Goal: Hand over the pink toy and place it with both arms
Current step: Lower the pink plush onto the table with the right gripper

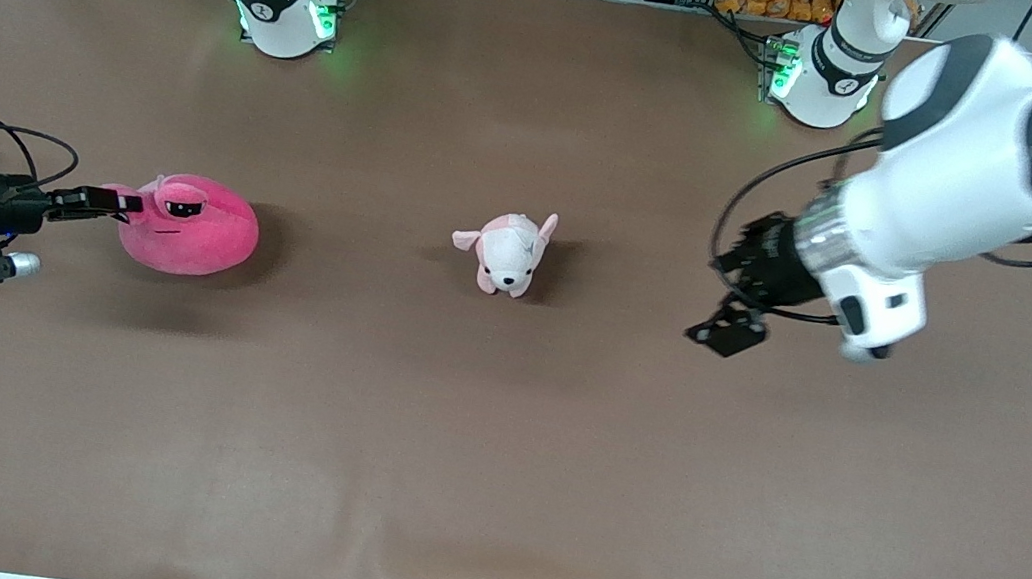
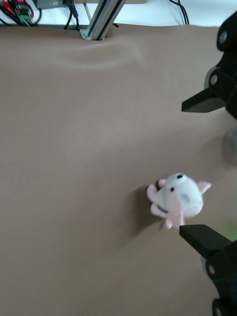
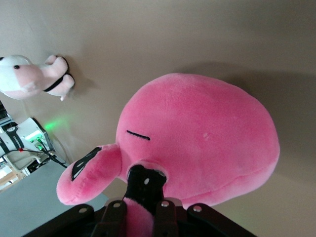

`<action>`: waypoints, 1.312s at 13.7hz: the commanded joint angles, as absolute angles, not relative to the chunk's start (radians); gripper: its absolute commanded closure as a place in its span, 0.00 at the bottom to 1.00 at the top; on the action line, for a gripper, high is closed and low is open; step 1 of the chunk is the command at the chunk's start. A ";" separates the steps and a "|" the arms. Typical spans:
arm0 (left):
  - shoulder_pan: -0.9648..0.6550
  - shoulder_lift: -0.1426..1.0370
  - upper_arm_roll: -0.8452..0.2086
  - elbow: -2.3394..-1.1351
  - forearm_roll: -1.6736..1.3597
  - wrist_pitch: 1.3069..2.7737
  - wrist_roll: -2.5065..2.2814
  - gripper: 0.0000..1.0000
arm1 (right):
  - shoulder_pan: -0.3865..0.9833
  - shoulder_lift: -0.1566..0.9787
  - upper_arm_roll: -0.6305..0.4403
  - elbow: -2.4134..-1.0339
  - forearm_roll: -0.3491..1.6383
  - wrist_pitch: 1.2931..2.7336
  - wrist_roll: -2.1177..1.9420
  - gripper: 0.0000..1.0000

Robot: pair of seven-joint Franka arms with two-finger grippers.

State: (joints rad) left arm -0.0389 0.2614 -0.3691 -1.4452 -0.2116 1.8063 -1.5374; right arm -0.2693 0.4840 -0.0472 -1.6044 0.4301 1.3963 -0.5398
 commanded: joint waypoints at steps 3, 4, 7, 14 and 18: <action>0.057 0.190 -0.377 -1.456 -0.100 1.609 -1.177 0.00 | -0.363 0.569 -0.026 -1.542 0.417 1.377 -0.623 1.00; 0.058 0.178 -0.374 -1.456 -0.065 1.574 -1.099 0.00 | -0.377 0.584 -0.026 -1.542 0.420 1.379 -0.627 1.00; 0.093 0.172 -0.382 -1.428 -0.026 1.508 -0.967 0.00 | -0.403 0.617 -0.026 -1.542 0.419 1.397 -0.627 1.00; -0.037 0.037 -0.126 -1.456 -0.023 1.367 -0.476 0.00 | -0.428 0.623 -0.026 -1.513 0.417 1.396 -0.627 0.00; -0.038 -0.040 -0.052 -1.520 -0.021 1.362 -0.254 0.00 | -0.416 0.597 -0.023 -1.379 0.371 1.372 -0.617 0.00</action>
